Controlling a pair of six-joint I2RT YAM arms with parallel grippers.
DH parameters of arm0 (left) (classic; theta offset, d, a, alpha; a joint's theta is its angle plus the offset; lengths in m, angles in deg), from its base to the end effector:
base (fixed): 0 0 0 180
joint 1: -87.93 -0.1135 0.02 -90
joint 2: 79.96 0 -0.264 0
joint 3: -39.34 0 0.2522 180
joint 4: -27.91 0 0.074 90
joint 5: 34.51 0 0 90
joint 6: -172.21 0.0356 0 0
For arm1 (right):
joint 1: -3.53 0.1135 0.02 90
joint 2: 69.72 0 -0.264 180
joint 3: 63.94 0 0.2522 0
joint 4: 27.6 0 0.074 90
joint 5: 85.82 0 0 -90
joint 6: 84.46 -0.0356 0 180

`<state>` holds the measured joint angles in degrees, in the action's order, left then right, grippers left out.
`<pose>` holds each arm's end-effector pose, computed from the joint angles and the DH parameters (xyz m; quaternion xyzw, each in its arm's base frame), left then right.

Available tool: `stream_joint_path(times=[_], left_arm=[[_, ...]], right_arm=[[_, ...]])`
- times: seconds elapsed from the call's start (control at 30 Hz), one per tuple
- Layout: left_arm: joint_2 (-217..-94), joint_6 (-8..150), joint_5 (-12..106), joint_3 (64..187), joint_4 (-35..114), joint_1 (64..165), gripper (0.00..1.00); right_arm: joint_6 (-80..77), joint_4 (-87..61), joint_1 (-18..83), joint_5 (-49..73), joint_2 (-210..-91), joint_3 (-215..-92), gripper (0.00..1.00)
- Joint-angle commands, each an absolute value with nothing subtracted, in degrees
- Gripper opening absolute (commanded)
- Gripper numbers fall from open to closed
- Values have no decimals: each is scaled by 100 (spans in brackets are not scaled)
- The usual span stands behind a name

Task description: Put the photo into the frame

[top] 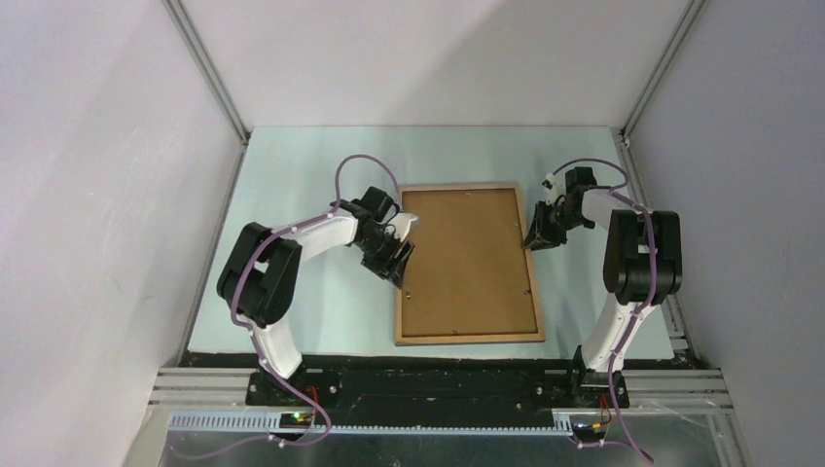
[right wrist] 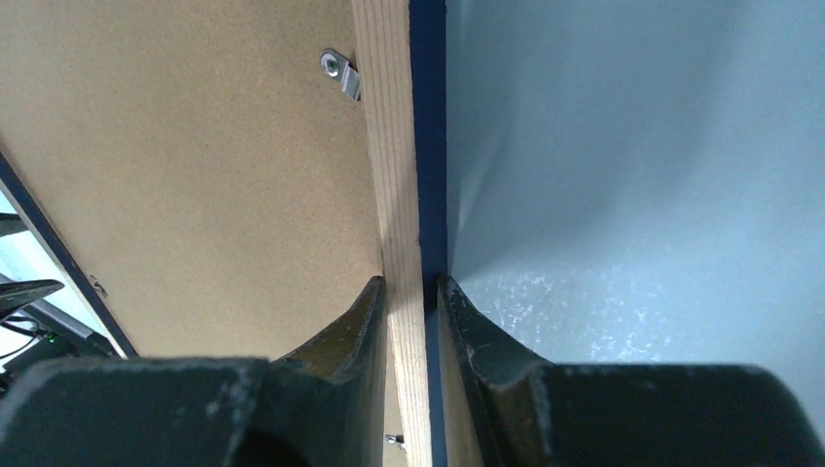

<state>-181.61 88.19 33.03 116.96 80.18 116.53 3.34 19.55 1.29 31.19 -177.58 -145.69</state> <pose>0.2823 -0.1694 0.1655 0.3116 0.9229 -0.2125 0.0768 0.3582 0.0022 0.1525 0.0033 0.9626 0.2310 0.1416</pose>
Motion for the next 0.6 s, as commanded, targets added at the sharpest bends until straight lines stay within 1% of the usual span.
stream_joint_path(times=[0.0,0.17,0.37,0.57], left_arm=[[-18293,8743,2963,12026,8016,11755,62],[-18285,8619,2825,12023,8003,11887,63],[-18441,8646,3024,12141,8008,12000,63],[-18476,8715,3341,12162,7995,12064,63]], right_arm=[[97,1642,-6,3243,-17857,-14562,0],[2,1553,38,3555,-17858,-14532,0],[-409,1257,-73,3984,-17793,-14443,0],[-896,874,-161,4063,-17741,-14368,0]])
